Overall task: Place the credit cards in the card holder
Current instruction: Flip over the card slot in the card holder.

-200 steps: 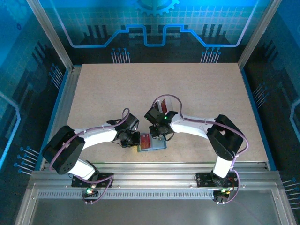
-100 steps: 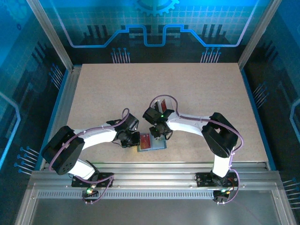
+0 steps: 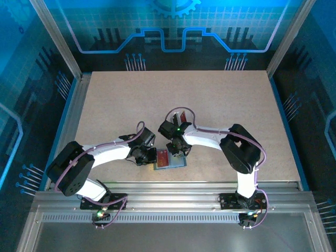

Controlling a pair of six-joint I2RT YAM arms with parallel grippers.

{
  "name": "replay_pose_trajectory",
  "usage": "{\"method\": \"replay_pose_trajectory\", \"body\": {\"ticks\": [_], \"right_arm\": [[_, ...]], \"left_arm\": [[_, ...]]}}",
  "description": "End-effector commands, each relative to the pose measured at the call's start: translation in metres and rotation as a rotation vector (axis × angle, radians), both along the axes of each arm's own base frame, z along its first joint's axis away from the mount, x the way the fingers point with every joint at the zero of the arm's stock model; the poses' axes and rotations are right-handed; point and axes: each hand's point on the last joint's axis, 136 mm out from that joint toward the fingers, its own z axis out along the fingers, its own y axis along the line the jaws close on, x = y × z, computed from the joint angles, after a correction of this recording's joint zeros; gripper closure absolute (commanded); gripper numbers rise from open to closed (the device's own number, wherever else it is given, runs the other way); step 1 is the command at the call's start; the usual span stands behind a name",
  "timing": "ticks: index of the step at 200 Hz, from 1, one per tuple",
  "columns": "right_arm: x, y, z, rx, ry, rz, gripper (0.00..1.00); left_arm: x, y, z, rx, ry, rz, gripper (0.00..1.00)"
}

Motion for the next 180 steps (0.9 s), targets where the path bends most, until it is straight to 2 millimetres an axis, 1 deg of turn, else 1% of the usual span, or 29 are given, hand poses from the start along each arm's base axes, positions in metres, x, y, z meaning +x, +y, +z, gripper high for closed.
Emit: {"method": "replay_pose_trajectory", "body": {"ticks": [1, 43, 77, 86, 104, 117, 146, 163, 180], "right_arm": [[-0.005, 0.002, -0.012, 0.0, 0.054, 0.009, 0.72], [-0.015, 0.002, -0.025, 0.009, 0.104, -0.002, 0.81], [-0.017, 0.0, -0.025, 0.004, 0.106, 0.003, 0.87], [-0.016, 0.0, -0.022, 0.003, 0.1, 0.004, 0.89], [-0.013, 0.001, -0.016, 0.003, 0.086, 0.006, 0.94], [-0.011, 0.004, -0.01, 0.01, 0.074, 0.015, 1.0], [-0.006, 0.016, 0.008, 0.041, 0.047, 0.039, 1.0], [-0.006, 0.024, 0.02, 0.061, 0.033, 0.055, 1.0], [-0.008, 0.031, 0.027, 0.085, 0.038, 0.066, 1.0]], "left_arm": [[-0.019, 0.013, -0.033, 0.069, 0.065, -0.004, 0.91], [-0.018, 0.013, -0.032, 0.071, 0.064, -0.008, 0.91], [-0.018, 0.013, -0.032, 0.073, 0.065, -0.007, 0.91], [-0.019, 0.014, -0.033, 0.075, 0.065, -0.008, 0.91], [-0.019, 0.014, -0.034, 0.076, 0.067, -0.008, 0.91], [-0.02, 0.014, -0.036, 0.075, 0.07, -0.006, 0.91], [-0.022, 0.015, -0.042, 0.078, 0.085, -0.002, 0.92], [-0.023, 0.014, -0.043, 0.07, 0.083, 0.007, 0.92], [-0.023, 0.014, -0.042, 0.07, 0.082, 0.01, 0.92]]}}
